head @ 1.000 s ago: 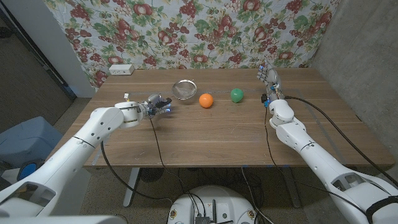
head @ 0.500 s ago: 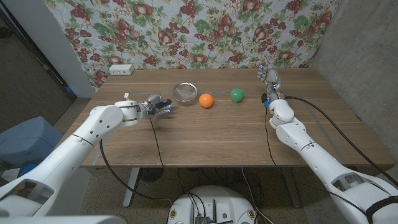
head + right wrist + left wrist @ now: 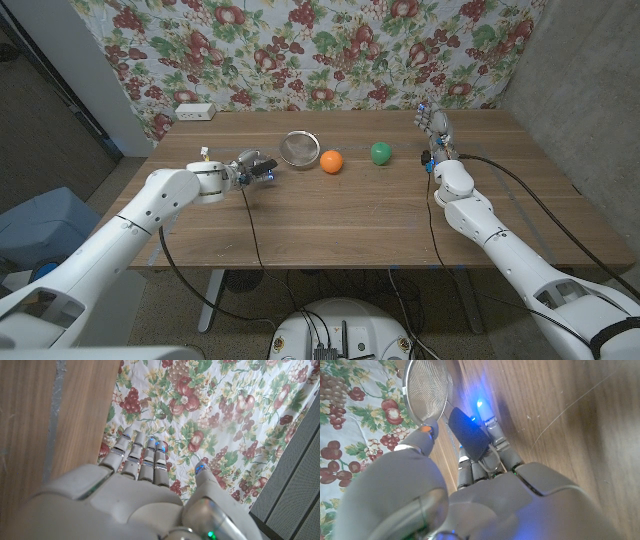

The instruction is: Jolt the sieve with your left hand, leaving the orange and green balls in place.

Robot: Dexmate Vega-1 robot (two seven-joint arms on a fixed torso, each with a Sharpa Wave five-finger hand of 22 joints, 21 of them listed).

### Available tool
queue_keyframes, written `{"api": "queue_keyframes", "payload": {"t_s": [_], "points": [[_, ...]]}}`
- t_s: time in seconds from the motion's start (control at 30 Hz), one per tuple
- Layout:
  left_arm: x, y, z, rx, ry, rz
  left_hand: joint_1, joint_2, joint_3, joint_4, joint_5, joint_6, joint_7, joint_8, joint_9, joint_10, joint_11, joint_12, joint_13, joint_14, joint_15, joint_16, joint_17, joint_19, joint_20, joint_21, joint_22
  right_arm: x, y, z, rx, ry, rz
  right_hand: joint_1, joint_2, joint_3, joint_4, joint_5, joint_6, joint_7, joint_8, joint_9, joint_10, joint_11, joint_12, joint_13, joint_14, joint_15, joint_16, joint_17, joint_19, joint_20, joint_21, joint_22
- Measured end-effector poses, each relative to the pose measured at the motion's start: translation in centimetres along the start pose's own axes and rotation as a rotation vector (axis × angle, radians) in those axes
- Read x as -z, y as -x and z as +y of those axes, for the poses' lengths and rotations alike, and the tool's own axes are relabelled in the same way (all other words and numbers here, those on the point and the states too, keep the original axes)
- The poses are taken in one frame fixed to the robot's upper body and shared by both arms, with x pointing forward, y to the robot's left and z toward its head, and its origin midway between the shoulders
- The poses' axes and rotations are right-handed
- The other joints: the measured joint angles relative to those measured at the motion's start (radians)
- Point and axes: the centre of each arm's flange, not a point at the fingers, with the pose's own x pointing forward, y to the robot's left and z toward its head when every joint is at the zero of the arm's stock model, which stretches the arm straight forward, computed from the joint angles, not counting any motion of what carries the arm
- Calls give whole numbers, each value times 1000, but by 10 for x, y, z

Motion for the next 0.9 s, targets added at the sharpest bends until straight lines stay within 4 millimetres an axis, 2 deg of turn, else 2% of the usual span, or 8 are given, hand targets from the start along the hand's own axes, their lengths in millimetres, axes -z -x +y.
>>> {"api": "queue_keyframes", "payload": {"t_s": [0.13, 0.3, 0.37, 0.53, 0.57, 0.7, 0.87, 0.9], "points": [[0, 2, -3, -7, -20, -23, 8, 7, -43, 5, 0, -89, 0, 2, -7, -95, 11, 0, -2, -121, 31, -8, -8, -97, 22, -59, 0, 0, 0, -1, -1, -1, -2, 0, 0, 0, 0, 0, 0, 0, 0, 0, 0, 0, 0, 0, 0, 0, 0, 0, 0, 0, 0, 0], [-4, 2, -3, -29, -42, -68, 8, 7, -71, 6, 0, -137, -6, 4, -9, -164, 14, 0, -2, -208, 48, -11, -15, -173, 37, -107, 0, 0, 1, -2, -1, -2, -3, -11, 11, 0, 0, 0, 0, 0, 0, 0, 0, 0, 0, 0, 0, 0, 0, 0, 0, 0, 0, 0], [-3, 4, -6, -31, -52, -81, 8, 7, -83, 7, 0, -157, -7, 4, -9, -191, 16, 0, -4, -243, 57, -14, -16, -201, 41, -125, 0, 0, 1, -3, -1, -2, -3, -20, 1, 0, 0, 0, 0, 0, 0, 0, 0, 0, 0, 0, 4, 4, 0, 0, 0, 0, 0, 0], [-15, 4, 3, -92, -75, -154, 13, 12, -108, 7, 4, -185, -35, 8, -14, -246, 15, 0, -7, -327, 84, -15, -20, -269, 59, -174, 0, 0, 1, -5, 3, -1, -2, -20, 1, 0, 0, 0, 0, 0, 0, 0, 0, 0, 0, 0, 6, 6, 0, 0, 0, 0, 0, 0], [-2, 7, -10, -67, -89, -145, 13, 12, -113, 7, 4, -190, -40, 8, -14, -255, 13, 0, -7, -344, 89, -15, -21, -282, 62, -184, 0, -1, 1, -4, -2, -8, -6, -20, 1, 0, 0, 0, 0, 0, 0, 0, 0, 0, 0, 0, 6, 6, 0, 0, 0, 0, 0, 0], [-4, 10, -13, -106, -114, -205, 13, 12, -127, 10, 4, -215, -60, 8, -14, -302, 17, 0, -7, -410, 105, -15, -25, -331, 68, -223, 0, 0, 1, -6, -2, -9, -4, -20, 1, 0, 0, 0, 0, 0, 0, 0, 0, 0, 0, 0, 6, 6, 0, 0, 0, 0, 0, 0], [-16, 13, -5, -165, -142, -283, 13, 12, -142, 11, 4, -238, -78, 8, -14, -349, 14, 0, -10, -472, 112, -15, -29, -376, 65, -267, 0, 2, 1, -8, 2, -8, -1, -20, 1, 3, 3, 0, 0, 0, 0, 0, 0, 0, 0, 0, 6, 6, 0, 0, -6, 6, 0, 0], [-5, 14, -17, -152, -154, -287, 13, 12, -143, 12, 4, -240, -80, 8, -16, -358, 13, 0, -11, -475, 112, -15, -29, -380, 69, -273, 0, 2, 1, -8, 3, -7, -1, -20, 1, 4, 4, 0, 0, 0, 0, 0, 0, 0, 0, 0, 6, 6, 0, 0, -6, 6, 0, 0]]}}
